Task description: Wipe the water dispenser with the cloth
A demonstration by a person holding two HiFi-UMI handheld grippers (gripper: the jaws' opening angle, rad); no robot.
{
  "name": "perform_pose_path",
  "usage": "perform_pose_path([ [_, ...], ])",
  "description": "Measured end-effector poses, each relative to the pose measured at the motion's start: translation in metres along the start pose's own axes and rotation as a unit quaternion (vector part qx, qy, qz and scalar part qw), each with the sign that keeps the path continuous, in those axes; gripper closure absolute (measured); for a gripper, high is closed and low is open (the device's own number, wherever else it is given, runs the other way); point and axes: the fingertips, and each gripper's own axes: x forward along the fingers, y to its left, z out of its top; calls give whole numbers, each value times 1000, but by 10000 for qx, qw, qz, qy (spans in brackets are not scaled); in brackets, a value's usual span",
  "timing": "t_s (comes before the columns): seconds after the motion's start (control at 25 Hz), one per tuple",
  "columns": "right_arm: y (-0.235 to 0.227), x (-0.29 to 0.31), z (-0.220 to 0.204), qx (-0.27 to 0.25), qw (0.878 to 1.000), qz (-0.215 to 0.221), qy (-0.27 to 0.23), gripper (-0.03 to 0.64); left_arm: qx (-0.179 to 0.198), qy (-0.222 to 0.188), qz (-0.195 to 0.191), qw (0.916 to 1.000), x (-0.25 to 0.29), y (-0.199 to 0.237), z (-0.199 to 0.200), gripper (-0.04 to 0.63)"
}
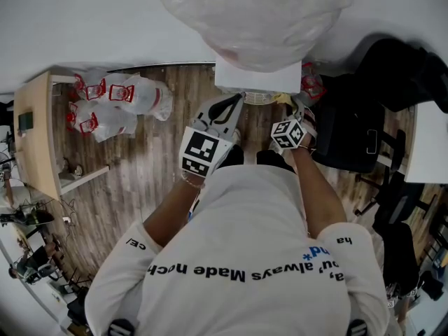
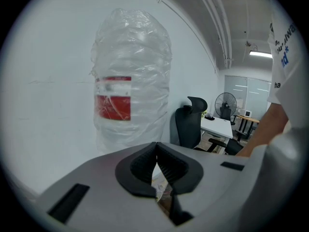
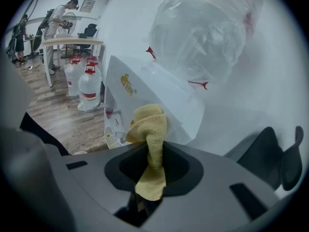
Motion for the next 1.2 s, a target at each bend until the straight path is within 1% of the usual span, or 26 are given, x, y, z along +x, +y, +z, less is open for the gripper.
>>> perform_pose_path([
  [0.28, -9, 1, -12, 253, 9997, -12, 67, 534, -21, 5, 41, 10000, 3, -3, 0, 575],
  [0.48, -10, 5, -11, 398, 9992, 5, 63, 534, -53, 27, 92, 9999, 1, -1, -4, 575],
  [0.92, -9, 14, -16, 781, 9969, 64, 10, 534, -84, 182, 98, 9998, 4, 0, -26, 575],
  [1.2, -5, 21, -22, 984, 9951, 68, 55, 534, -96, 190, 73, 9997, 8, 0, -36, 575],
])
